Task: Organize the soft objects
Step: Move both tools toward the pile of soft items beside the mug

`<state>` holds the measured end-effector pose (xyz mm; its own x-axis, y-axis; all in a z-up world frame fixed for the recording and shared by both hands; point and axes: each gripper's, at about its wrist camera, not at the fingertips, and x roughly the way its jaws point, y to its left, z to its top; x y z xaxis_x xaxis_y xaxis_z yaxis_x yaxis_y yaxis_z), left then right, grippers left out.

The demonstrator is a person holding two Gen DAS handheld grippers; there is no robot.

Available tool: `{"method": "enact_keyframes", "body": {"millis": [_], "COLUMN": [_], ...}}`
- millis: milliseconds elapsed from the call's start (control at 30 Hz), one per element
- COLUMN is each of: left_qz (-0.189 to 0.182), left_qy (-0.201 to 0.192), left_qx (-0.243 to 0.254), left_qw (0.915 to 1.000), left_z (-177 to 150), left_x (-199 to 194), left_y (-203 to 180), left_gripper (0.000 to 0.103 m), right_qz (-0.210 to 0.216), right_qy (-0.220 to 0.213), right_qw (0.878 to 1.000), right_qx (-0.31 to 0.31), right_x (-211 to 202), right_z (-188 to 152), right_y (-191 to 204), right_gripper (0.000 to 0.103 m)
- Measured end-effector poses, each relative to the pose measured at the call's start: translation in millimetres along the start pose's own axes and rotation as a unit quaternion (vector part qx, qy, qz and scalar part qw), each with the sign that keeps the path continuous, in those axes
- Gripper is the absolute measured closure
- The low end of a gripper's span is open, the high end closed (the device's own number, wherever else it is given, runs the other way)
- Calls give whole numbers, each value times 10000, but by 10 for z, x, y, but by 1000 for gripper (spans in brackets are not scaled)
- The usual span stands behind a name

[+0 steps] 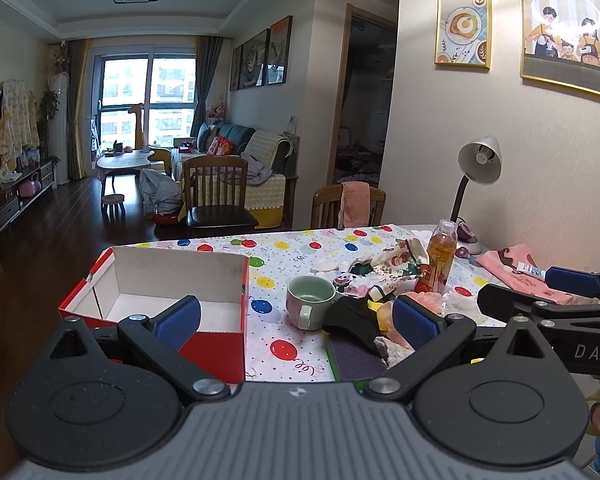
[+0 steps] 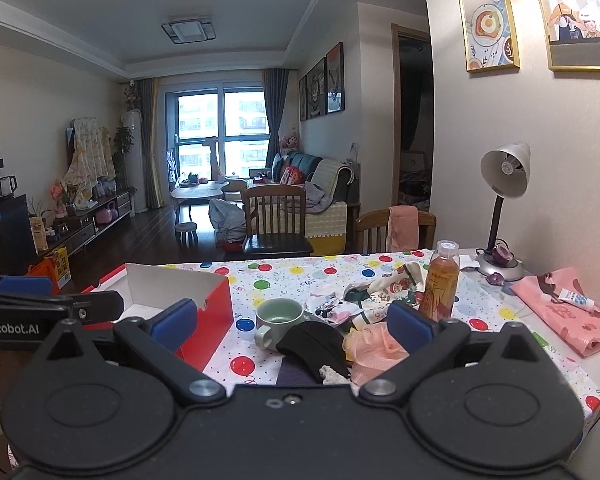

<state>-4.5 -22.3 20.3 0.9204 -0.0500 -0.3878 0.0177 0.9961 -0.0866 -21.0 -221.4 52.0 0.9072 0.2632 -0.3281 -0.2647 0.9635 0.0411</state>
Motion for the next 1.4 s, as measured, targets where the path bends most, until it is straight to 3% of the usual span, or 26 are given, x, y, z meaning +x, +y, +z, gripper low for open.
{"method": "enact_keyframes", "body": {"millis": [867, 1100, 1400], "left_qz": [-11, -136, 92], "left_qy": [-202, -223, 8], "left_qx": [-242, -418, -395], "left_qw": [9995, 9988, 9992], "left_z": [27, 49, 99], "left_x": [-72, 114, 615], "left_y": [4, -62, -330], "left_gripper": [0, 0, 0], "right_qz": [-56, -35, 67], "right_qy": [-56, 17, 195], "right_qw": [9999, 9999, 9997], "right_qx": [-62, -116, -124], "right_x": [-11, 168, 539], "right_z": [44, 71, 52], "right_y": [-47, -319, -749], "right_gripper": [2, 2, 2]}}
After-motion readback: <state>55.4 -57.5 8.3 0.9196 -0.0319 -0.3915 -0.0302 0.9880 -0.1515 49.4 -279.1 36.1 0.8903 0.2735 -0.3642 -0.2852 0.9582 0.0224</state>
